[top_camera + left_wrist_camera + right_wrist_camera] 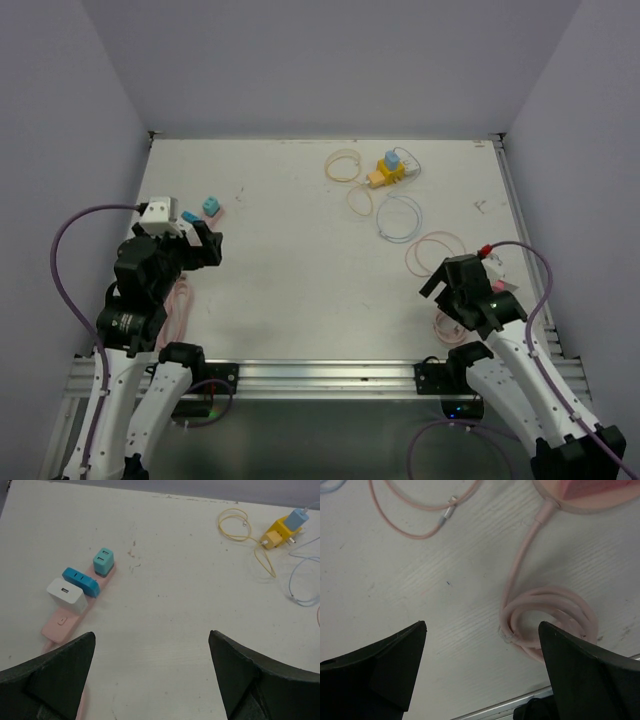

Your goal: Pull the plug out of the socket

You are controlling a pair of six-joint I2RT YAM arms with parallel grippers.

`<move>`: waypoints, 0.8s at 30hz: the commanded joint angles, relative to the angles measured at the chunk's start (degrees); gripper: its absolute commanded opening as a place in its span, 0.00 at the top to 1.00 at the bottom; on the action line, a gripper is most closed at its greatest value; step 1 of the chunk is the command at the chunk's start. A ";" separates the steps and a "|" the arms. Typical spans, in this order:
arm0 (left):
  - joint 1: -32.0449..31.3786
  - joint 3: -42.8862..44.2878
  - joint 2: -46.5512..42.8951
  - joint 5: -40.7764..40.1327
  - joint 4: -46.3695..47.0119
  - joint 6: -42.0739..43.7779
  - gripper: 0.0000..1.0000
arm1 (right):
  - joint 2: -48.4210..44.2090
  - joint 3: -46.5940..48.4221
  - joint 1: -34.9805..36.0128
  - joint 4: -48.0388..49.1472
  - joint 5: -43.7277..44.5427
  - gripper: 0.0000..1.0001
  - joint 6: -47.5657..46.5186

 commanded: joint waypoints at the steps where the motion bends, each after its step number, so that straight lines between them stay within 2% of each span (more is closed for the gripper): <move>1: -0.21 -3.37 -1.21 0.78 6.66 -2.32 0.01 | 2.03 -2.56 -0.05 3.18 -0.36 0.01 6.45; 5: -0.21 -8.91 -3.49 3.06 10.53 -3.56 0.00 | 4.32 -5.11 -0.14 4.86 0.96 0.05 9.09; 8: -0.21 -13.75 -5.07 5.34 13.79 -4.52 0.00 | 5.55 -6.43 -0.22 5.65 3.24 0.11 9.98; 13: -0.12 -12.53 -3.59 4.03 13.35 -4.09 0.00 | 7.22 -7.05 -0.23 8.45 5.97 0.21 9.80; 19: 0.41 -12.27 -2.18 5.17 13.61 -3.47 0.00 | 14.24 -6.70 -0.14 12.32 5.80 0.29 8.92; 24: 0.85 -12.35 -2.27 5.17 13.79 -3.38 0.00 | 17.24 -6.26 -0.14 14.96 4.57 0.47 5.34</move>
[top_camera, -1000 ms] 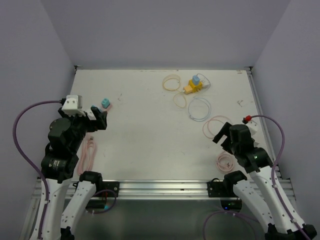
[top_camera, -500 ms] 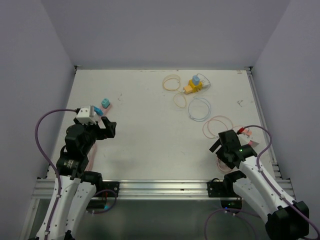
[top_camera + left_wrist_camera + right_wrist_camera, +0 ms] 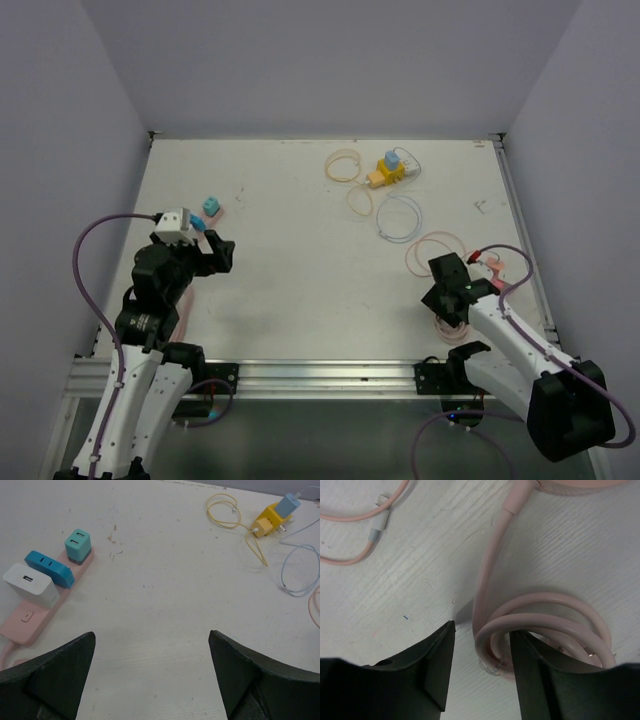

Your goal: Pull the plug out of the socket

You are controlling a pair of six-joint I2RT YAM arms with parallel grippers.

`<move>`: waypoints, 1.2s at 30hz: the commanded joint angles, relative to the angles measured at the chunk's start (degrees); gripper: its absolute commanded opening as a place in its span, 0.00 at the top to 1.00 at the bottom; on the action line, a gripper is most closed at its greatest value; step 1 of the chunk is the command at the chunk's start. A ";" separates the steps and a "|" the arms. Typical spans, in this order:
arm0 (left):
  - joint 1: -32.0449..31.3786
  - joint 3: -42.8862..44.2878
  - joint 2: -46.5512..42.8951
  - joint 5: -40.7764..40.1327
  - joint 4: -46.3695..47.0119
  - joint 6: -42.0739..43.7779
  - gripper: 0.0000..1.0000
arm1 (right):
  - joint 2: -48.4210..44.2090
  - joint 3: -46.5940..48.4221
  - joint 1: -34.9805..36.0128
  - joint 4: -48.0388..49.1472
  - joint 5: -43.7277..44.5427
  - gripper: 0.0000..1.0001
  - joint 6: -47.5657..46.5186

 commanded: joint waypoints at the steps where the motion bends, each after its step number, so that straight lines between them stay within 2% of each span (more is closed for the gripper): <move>1: 0.65 0.67 -0.06 0.65 3.93 -0.24 0.00 | 1.50 0.85 -0.20 4.86 1.48 0.49 -2.79; 4: 0.74 0.50 0.12 0.91 4.02 -0.24 0.00 | 2.82 1.20 -0.20 5.92 -0.18 0.65 -6.13; 5: 0.74 0.58 0.38 0.91 3.93 -0.32 0.00 | 3.00 1.28 -0.12 6.01 -0.53 0.76 -6.83; 9: 0.91 0.67 0.56 1.00 4.02 -0.24 0.01 | 3.70 1.72 -0.03 7.33 -3.34 1.00 -10.87; 13: 1.18 0.67 0.73 1.26 4.02 -0.32 0.00 | 4.40 2.95 1.20 9.18 -7.48 1.00 -15.27; 22: 1.62 0.59 1.08 1.88 4.11 -0.32 0.00 | 7.13 6.29 12.35 14.18 -12.49 1.00 -20.64; 31: 1.88 0.59 1.35 1.97 4.02 -0.32 0.00 | 16.96 12.70 28.96 21.39 -14.07 1.00 -24.68; 36: 1.79 0.59 0.91 1.88 4.02 -0.32 0.00 | 28.03 22.71 43.90 22.45 -11.70 1.00 -30.90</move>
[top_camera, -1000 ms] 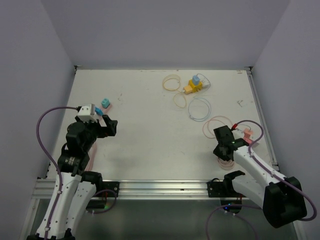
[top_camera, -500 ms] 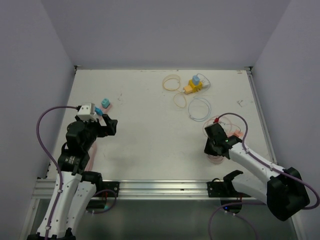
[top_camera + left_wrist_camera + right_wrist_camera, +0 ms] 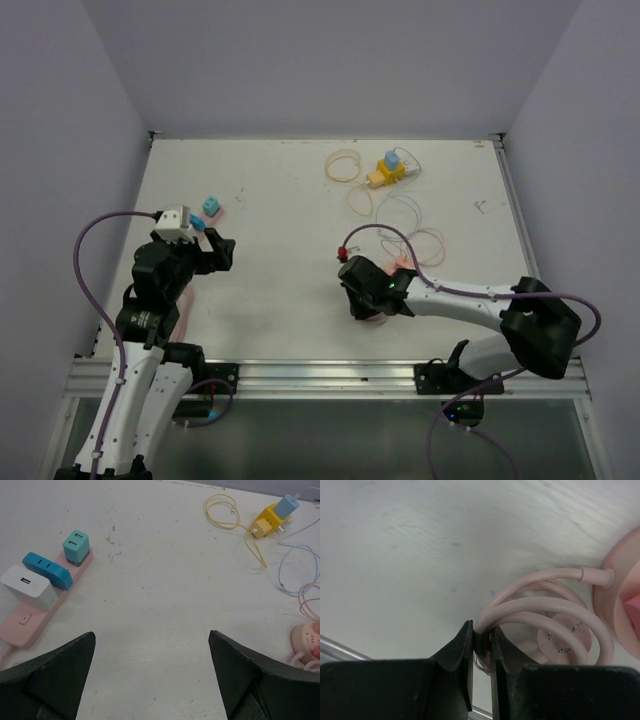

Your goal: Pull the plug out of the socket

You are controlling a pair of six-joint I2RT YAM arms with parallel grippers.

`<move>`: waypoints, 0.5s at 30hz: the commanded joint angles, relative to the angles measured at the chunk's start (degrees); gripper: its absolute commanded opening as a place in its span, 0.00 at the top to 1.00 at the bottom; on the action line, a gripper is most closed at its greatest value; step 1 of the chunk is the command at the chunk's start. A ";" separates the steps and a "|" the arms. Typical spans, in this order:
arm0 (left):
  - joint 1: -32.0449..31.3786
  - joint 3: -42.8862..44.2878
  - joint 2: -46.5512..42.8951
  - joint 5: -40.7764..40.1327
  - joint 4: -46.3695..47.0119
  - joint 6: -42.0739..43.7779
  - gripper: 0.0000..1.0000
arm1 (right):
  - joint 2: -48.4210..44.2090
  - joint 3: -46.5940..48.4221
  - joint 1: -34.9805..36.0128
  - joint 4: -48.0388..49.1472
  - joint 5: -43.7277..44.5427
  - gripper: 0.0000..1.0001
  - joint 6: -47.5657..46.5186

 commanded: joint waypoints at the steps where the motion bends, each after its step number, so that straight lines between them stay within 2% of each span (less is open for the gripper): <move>1: 0.66 0.59 -0.47 0.48 2.80 -0.32 0.00 | 5.42 8.71 8.52 5.82 -0.53 1.00 -6.90; 5: 0.75 0.76 -0.82 -0.31 2.53 -0.32 0.00 | 12.46 17.32 16.08 5.64 -2.90 1.00 -12.17; 7: 0.83 0.76 -1.26 -0.75 2.36 -0.32 0.00 | 14.31 18.57 17.15 5.82 -5.26 1.00 -14.29; 9: 0.83 0.85 -1.61 -1.36 2.18 -0.41 0.00 | 14.23 18.57 17.33 6.08 -6.68 1.00 -15.86; 15: 0.75 0.67 -1.61 -1.37 2.36 -0.41 0.00 | 10.80 14.01 17.24 2.05 -2.47 0.99 -21.04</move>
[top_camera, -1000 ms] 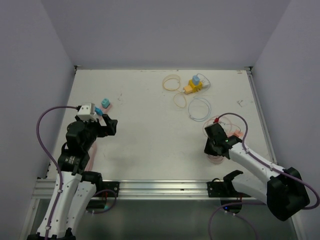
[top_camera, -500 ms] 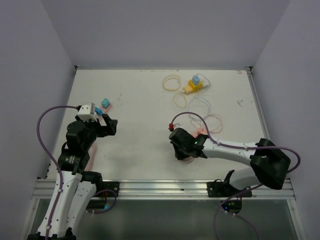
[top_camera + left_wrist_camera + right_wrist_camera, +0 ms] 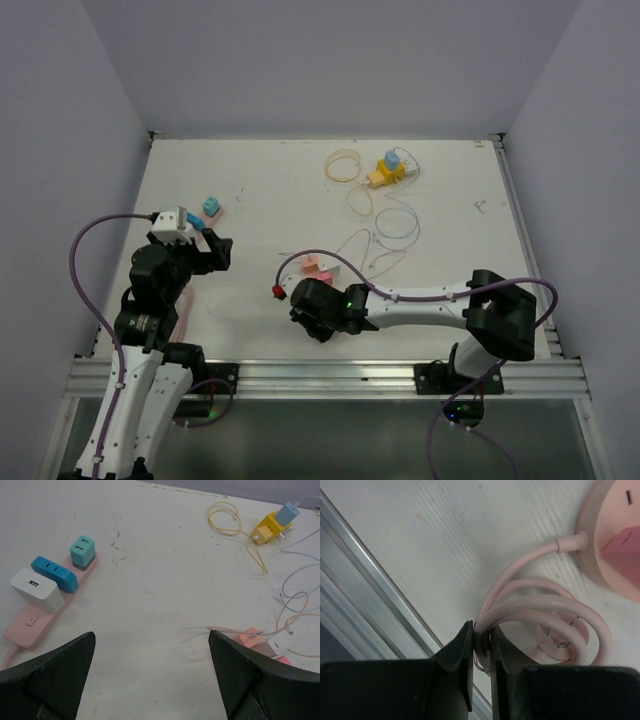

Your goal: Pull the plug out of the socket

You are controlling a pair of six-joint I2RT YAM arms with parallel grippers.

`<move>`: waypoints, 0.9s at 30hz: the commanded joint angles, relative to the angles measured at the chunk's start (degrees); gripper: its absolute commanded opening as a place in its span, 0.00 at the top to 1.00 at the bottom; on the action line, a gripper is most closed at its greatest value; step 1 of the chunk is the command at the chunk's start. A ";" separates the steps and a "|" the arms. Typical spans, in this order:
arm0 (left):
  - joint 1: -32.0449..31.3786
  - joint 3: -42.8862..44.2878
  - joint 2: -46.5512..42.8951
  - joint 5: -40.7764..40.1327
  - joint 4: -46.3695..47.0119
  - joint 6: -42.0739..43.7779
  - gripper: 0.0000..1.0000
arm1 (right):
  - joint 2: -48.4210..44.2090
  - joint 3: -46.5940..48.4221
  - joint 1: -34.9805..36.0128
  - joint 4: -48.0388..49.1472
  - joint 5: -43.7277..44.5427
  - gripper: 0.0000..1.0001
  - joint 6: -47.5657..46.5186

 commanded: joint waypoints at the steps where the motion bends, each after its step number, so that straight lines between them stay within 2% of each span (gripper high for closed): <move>1: 0.46 0.67 -0.17 -0.40 2.40 -0.41 0.00 | -5.30 -2.58 -0.42 -3.51 3.76 0.97 -5.91; 6: 0.46 0.67 0.35 -0.05 2.57 -0.41 0.00 | -11.02 -9.00 -4.36 -6.68 7.19 0.91 -5.48; 9: 0.46 0.50 0.62 0.47 2.75 -0.32 0.00 | -16.12 -12.78 -8.67 -5.90 5.37 0.75 -4.25; 10: 0.46 0.50 0.80 0.74 2.84 -0.32 0.00 | -17.35 -13.57 -10.68 -5.46 4.30 0.64 -4.24; 12: 0.46 0.41 1.32 1.44 3.01 -0.32 0.00 | -20.07 -14.81 -11.58 -4.75 4.99 0.52 -4.16; 13: 0.46 0.32 1.50 1.70 3.10 -0.24 0.01 | -20.61 -14.98 -11.84 -4.75 5.61 0.40 -4.07; 16: 0.46 0.15 2.46 3.37 3.63 -0.15 0.00 | -20.70 -14.90 -13.42 -5.28 6.58 0.29 -3.63; 22: 0.46 -0.38 2.99 7.06 4.60 0.29 0.01 | -25.69 -14.46 -13.43 -4.40 6.92 0.26 0.23; 27: -0.06 2.16 4.22 11.10 2.32 -0.15 0.00 | -31.41 -15.95 -15.00 -3.96 14.66 0.31 9.19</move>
